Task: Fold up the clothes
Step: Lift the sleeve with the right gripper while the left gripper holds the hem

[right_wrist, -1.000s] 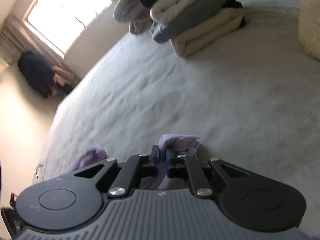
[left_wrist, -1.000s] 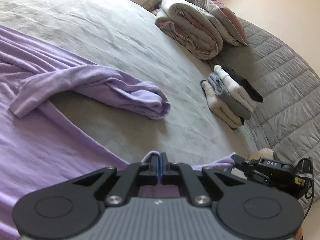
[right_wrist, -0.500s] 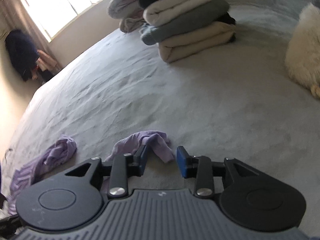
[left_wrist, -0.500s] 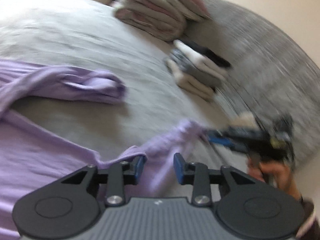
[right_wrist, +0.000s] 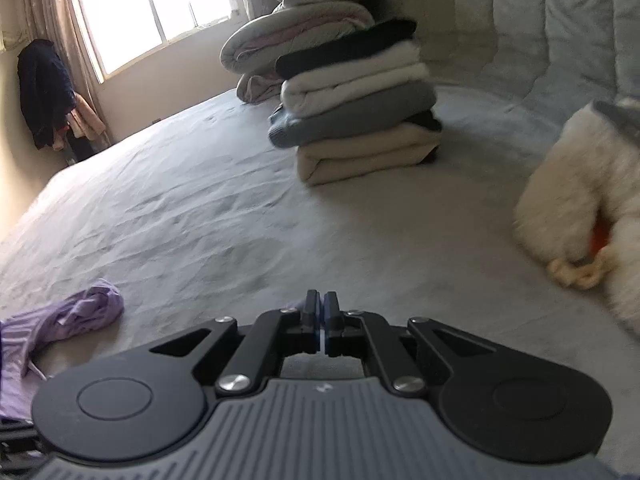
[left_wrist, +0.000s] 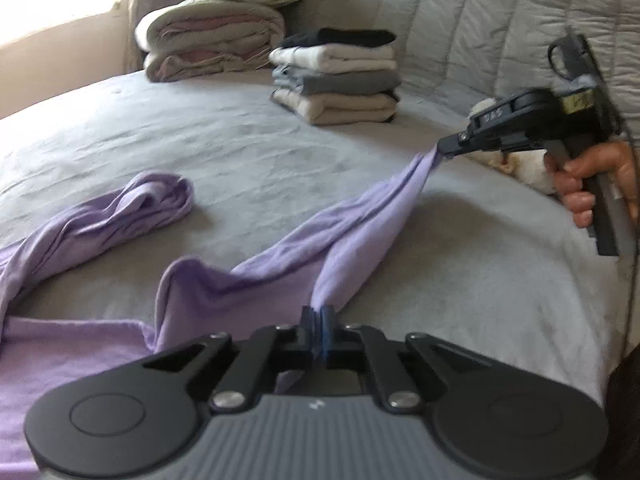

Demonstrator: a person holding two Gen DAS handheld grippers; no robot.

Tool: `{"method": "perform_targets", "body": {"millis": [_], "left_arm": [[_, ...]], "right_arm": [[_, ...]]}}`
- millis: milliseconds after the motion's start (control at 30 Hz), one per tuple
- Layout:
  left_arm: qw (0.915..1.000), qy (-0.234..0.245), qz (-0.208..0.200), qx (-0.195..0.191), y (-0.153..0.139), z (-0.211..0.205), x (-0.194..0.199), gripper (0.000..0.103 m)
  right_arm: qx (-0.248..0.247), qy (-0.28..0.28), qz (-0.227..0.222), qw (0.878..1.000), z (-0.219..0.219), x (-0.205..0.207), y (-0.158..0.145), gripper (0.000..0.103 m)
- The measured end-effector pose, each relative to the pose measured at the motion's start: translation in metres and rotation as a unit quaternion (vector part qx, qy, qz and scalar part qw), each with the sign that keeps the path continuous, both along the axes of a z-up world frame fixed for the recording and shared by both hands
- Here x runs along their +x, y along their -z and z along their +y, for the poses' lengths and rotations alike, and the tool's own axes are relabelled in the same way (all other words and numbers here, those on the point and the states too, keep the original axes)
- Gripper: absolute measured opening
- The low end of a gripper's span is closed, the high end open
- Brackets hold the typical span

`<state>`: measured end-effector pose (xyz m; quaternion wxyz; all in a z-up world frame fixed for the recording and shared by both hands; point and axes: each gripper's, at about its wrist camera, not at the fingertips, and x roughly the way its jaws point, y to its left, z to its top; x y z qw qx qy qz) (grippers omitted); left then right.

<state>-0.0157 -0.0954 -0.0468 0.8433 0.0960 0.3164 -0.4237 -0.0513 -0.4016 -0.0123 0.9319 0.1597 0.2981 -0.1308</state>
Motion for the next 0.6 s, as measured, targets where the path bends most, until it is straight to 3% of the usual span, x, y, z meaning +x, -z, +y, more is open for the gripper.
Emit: {"method": "perform_targets", "body": {"millis": [167, 333, 467, 533, 567, 600], "left_arm": [[0.9978, 0.059, -0.002, -0.029, -0.020, 0.013, -0.019, 0.002], [0.9935, 0.109, 0.027, 0.021, -0.006, 0.014, -0.029, 0.003], [0.9925, 0.108, 0.043, 0.038, 0.003, 0.012, -0.028, 0.004], [0.9939, 0.097, 0.049, 0.019, -0.003, 0.017, -0.025, 0.009], [0.9946, 0.088, 0.054, 0.005, -0.006, 0.021, -0.021, 0.018], [0.9958, 0.072, 0.056, -0.007, -0.008, 0.024, -0.019, 0.035]], "right_arm": [[-0.024, -0.008, 0.010, 1.000, -0.007, -0.024, -0.008, 0.001], [-0.019, -0.022, 0.031, 0.999, -0.009, -0.043, 0.001, 0.001], [0.005, -0.045, 0.048, 0.998, -0.002, -0.046, 0.008, 0.014], [0.044, -0.056, 0.038, 0.997, -0.002, -0.044, 0.008, 0.014], [0.073, -0.061, 0.031, 0.995, -0.003, -0.042, 0.008, 0.014], [0.087, -0.061, 0.030, 0.994, -0.004, -0.039, 0.010, 0.014]]}}
